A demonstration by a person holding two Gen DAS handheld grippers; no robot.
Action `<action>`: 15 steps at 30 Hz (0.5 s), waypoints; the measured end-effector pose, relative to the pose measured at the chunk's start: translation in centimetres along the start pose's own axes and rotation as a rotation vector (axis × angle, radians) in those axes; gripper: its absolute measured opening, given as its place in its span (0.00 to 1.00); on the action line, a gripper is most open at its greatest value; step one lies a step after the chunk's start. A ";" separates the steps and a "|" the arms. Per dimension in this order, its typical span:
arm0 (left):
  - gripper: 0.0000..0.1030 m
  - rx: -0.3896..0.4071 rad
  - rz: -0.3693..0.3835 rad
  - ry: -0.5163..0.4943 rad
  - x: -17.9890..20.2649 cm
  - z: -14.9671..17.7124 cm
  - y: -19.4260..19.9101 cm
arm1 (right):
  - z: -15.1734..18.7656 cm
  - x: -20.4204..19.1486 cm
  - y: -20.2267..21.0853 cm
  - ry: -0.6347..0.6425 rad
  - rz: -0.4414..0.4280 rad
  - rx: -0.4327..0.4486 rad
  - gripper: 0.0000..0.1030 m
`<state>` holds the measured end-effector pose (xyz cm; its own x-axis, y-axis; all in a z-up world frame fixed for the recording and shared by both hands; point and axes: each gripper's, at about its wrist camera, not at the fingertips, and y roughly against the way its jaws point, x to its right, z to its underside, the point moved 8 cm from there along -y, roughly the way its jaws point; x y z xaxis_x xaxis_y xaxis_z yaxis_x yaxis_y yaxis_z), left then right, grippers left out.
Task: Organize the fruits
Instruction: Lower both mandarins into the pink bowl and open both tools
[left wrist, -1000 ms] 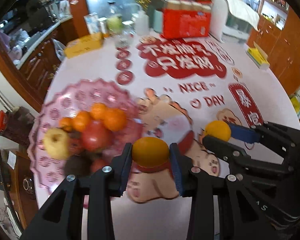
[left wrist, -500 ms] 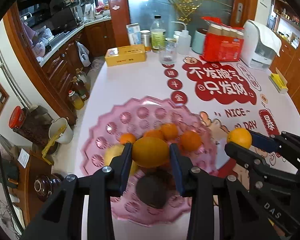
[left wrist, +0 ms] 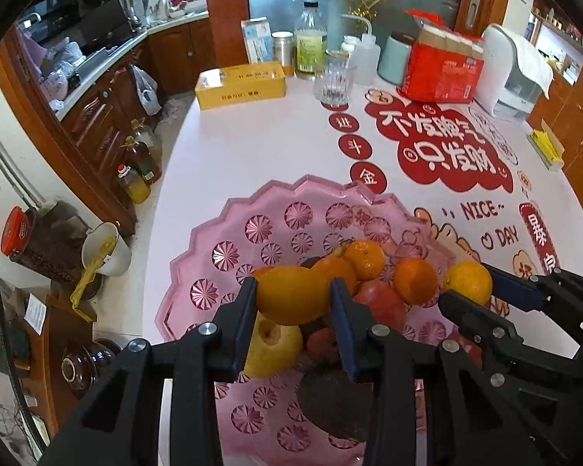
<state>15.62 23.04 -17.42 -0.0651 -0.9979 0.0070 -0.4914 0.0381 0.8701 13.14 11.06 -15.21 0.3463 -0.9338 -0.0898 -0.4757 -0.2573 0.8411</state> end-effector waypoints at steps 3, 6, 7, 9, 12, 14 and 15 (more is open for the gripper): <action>0.35 -0.017 0.007 -0.011 -0.1 0.0 -1.0 | 0.2 -0.1 -0.9 -0.007 0.009 -0.020 0.33; 0.35 -0.032 0.017 -0.019 -0.1 0.0 -1.8 | 0.5 -0.2 -1.6 -0.010 0.006 -0.040 0.33; 0.35 -0.036 0.020 -0.024 -0.1 0.1 -2.1 | 0.5 -0.3 -1.8 -0.011 0.005 -0.047 0.33; 0.36 -0.040 0.028 -0.031 0.1 0.1 -2.4 | 0.8 -0.4 -2.1 -0.011 0.000 -0.062 0.33; 0.48 -0.042 0.030 -0.041 0.4 0.1 -2.5 | 1.1 -0.4 -2.4 -0.016 -0.008 -0.078 0.36; 0.62 -0.025 0.020 -0.047 0.5 0.0 -2.4 | 1.2 -0.4 -2.3 -0.021 -0.012 -0.076 0.44; 0.68 -0.020 0.016 -0.048 0.5 0.0 -2.2 | 1.2 -0.4 -2.2 -0.022 -0.015 -0.073 0.48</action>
<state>16.70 22.45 -19.34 -0.1146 -0.9934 -0.0022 -0.4724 0.0525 0.8798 13.06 11.74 -17.66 0.3350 -0.9353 -0.1139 -0.4103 -0.2536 0.8760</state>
